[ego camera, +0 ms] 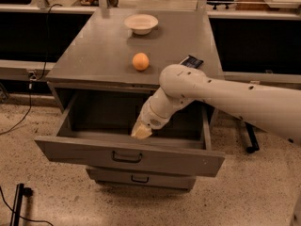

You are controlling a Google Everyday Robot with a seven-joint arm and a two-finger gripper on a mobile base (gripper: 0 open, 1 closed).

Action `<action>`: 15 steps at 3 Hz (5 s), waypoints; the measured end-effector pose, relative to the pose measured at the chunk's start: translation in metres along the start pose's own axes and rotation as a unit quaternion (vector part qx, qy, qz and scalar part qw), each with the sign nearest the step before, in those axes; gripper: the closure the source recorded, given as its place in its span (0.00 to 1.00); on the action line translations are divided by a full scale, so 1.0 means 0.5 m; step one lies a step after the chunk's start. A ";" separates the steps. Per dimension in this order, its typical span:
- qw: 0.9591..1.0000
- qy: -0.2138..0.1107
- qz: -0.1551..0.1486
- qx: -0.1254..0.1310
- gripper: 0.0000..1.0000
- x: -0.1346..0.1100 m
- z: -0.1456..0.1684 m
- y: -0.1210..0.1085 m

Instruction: Open top drawer

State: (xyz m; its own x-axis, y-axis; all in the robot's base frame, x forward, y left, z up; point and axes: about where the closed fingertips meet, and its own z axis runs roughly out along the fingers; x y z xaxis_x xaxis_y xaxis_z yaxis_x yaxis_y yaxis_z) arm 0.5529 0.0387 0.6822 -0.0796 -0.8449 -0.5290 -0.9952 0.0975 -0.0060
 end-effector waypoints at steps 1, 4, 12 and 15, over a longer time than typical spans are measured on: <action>1.000 0.008 0.007 -0.004 1.00 0.010 0.028 -0.012; 0.999 0.013 -0.025 -0.037 1.00 0.018 0.094 -0.014; 0.976 -0.120 -0.061 -0.171 1.00 -0.096 -0.054 0.204; 0.980 -0.126 -0.069 -0.134 0.58 -0.103 -0.102 0.183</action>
Offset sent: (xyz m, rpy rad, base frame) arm 0.0318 0.0040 -0.0415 -0.0801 0.0208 -0.0249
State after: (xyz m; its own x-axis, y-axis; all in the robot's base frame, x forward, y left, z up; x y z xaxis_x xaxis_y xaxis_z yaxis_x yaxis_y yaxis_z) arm 0.4631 0.0641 0.7522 0.0392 -0.6796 -0.7325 -0.9773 -0.1790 0.1138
